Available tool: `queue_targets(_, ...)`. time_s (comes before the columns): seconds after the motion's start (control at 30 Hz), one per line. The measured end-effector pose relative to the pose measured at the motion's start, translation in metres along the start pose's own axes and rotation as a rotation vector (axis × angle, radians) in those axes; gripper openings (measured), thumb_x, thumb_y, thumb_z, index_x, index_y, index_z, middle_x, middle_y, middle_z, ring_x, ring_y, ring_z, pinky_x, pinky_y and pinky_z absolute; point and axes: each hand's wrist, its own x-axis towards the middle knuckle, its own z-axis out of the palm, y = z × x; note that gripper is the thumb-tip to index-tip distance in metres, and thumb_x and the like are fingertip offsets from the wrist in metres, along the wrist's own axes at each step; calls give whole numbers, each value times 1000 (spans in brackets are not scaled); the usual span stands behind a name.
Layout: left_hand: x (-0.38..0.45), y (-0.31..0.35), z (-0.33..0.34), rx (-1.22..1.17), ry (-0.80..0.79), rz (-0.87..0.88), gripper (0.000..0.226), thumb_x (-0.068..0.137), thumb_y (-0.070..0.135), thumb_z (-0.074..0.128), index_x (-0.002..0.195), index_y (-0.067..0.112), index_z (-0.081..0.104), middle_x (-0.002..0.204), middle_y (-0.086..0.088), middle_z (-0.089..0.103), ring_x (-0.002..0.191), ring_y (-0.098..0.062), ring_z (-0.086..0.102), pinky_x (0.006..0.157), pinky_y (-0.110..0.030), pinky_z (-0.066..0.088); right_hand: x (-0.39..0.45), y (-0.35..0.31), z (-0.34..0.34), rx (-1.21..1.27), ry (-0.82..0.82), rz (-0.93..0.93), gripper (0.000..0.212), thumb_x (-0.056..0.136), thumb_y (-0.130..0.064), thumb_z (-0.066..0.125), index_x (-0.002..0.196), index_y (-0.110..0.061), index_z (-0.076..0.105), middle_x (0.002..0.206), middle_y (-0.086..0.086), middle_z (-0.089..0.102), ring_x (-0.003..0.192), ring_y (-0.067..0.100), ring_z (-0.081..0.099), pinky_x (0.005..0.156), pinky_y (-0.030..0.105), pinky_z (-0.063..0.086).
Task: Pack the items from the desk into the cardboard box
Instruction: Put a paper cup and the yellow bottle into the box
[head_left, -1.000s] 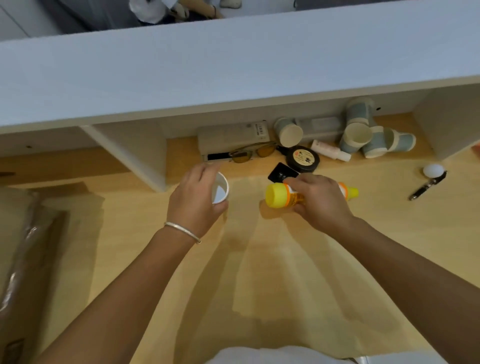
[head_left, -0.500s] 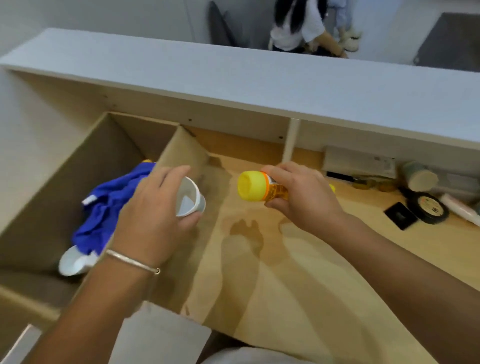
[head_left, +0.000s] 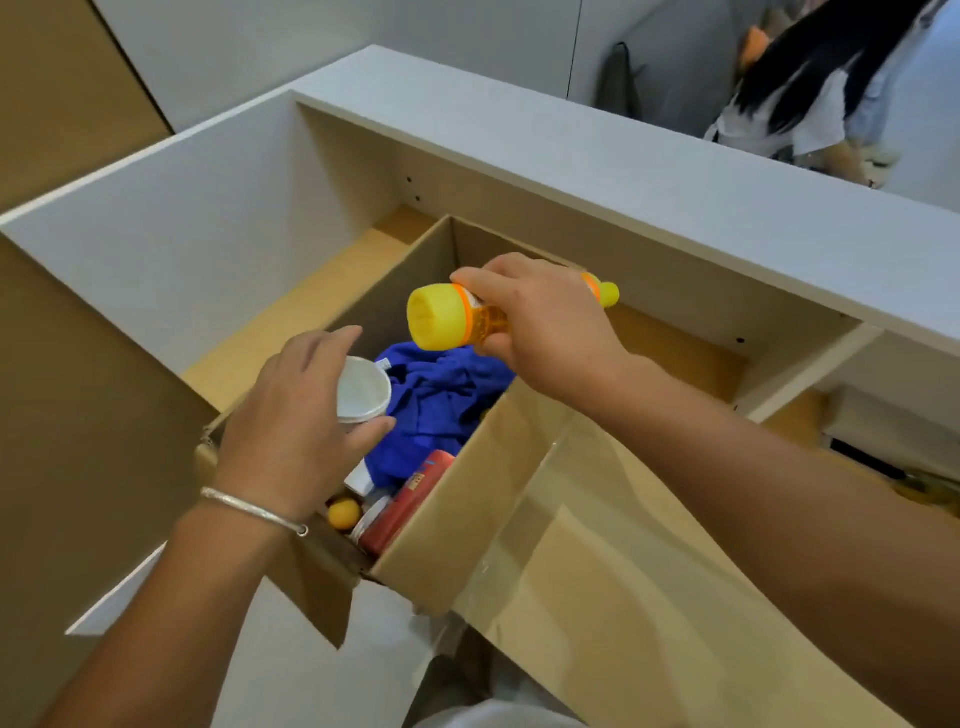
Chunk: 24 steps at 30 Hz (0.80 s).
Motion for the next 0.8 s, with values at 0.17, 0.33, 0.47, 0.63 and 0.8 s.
queue_targets(0.17,-2,-16,1,-14,-12,-25,82,71,44,78,140,26,38,134,0,47,118,-25,48,78,-39,47,21,-4,24,-79,-105,-65,64,79,-19,71,138,-27,47,132,2,54,119,27,49,102,46,33)
queue_targets(0.33,-2,-12,4,-9,-14,-31,79,72,39,78,139,23,39,133,-2,47,118,-27,49,78,-41,48,7,3,39,-83,-179,-31,70,81,-6,63,143,-29,39,142,-1,44,135,21,34,113,51,17)
queue_targets(0.47,1,13,9,-22,-24,-2,77,72,33,79,138,22,41,132,-2,48,118,-27,48,82,-42,47,-30,29,30,-9,-126,65,59,84,-11,59,138,-29,46,138,-2,48,129,21,41,110,45,26)
queue_targets(0.63,6,78,24,-50,-86,108,75,72,39,76,138,24,42,133,2,46,119,-25,47,84,-42,46,-116,86,11,36,-28,285,53,83,-24,69,132,-33,51,131,-7,55,124,16,47,108,44,37)
queue_targets(0.8,8,166,58,-129,-121,318,75,69,31,81,135,16,48,127,-5,52,117,-24,48,92,-38,42,-224,159,-7,-3,-48,564,55,84,-33,69,134,-32,49,133,-7,54,122,17,48,103,40,41)
